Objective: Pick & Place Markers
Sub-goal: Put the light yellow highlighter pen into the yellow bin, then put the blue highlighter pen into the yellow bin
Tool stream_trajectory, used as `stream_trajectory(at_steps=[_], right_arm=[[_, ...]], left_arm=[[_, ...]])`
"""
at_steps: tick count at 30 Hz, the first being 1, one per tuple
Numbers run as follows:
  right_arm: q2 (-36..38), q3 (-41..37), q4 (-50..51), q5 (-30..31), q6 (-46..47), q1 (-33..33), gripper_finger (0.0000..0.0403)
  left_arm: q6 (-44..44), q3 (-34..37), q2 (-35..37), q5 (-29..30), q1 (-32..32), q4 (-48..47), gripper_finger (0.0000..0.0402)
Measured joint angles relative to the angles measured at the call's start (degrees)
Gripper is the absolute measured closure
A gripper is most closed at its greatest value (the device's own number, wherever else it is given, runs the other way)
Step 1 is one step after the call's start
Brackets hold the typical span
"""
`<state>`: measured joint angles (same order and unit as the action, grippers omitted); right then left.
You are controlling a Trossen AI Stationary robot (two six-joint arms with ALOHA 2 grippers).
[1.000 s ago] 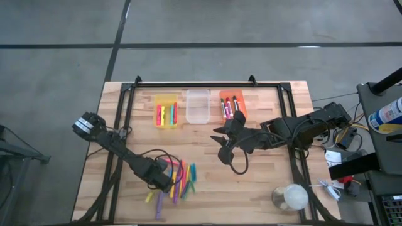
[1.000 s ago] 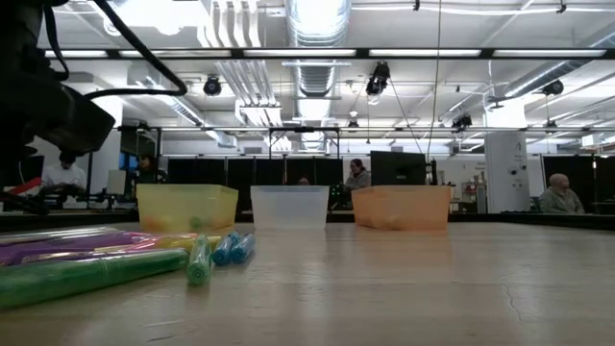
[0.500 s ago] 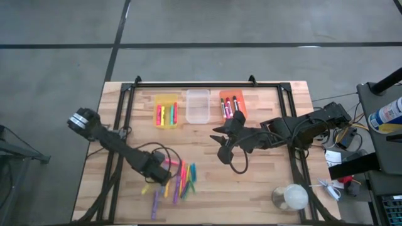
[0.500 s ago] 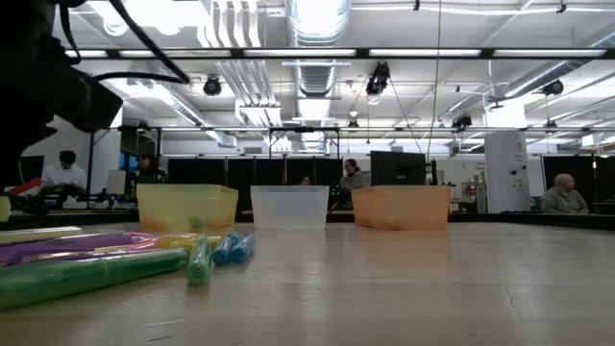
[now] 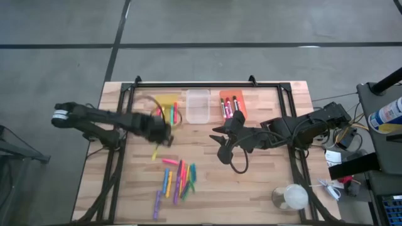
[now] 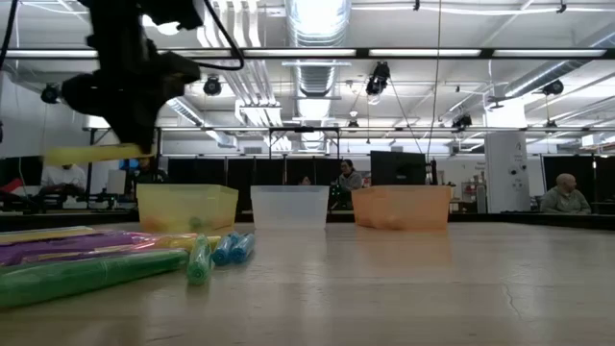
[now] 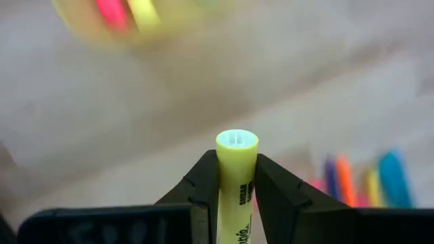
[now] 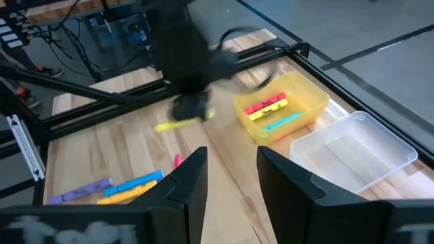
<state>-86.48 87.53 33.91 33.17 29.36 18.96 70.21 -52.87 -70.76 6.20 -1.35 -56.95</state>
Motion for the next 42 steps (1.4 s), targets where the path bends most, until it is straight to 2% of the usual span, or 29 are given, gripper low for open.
stream_trajectory(at_steps=[9, 13, 15, 18, 26, 30, 37, 42], right_arm=[[0.02, 0.0, 0.01, 0.0, 0.13, 0.0, 0.0282], [0.02, 0.0, 0.02, 0.0, 0.07, 0.0, 0.0282], [0.02, 0.0, 0.03, -0.03, 0.04, 0.0, 0.0282], [0.02, 0.0, 0.1, -0.03, -0.53, 0.0, 0.0282], [0.02, 0.0, 0.13, -0.05, -3.37, 0.0, 0.0282], [0.02, 0.0, 0.13, -0.05, -3.73, 0.0, 0.0282], [0.02, 0.0, 0.13, -0.07, -4.52, -0.25, 0.0282], [0.02, 0.0, 0.12, -0.07, -4.52, -0.27, 0.0282]], left_arm=[[-21.48, -5.71, 1.93, -1.96, 30.1, 4.53, 0.0329], [-26.12, -7.12, 0.14, -5.07, 40.08, 7.92, 0.0329], [-26.99, -7.12, -1.13, -7.78, 43.17, 10.41, 0.0329], [-27.54, -6.9, -4.13, -12.01, 44.9, 13.08, 0.0329], [-28.83, -6.83, -12.46, -12.31, 44.75, 13.62, 0.0327], [-29.85, -6.83, -14.73, -12.71, 44.77, 14.11, 0.0309], [-30.53, -6.83, -15.4, -13.07, 44.75, 14.32, 0.0261], [-29.04, -7.45, -14.05, -14.92, 44.75, 12.43, 0.0255]])
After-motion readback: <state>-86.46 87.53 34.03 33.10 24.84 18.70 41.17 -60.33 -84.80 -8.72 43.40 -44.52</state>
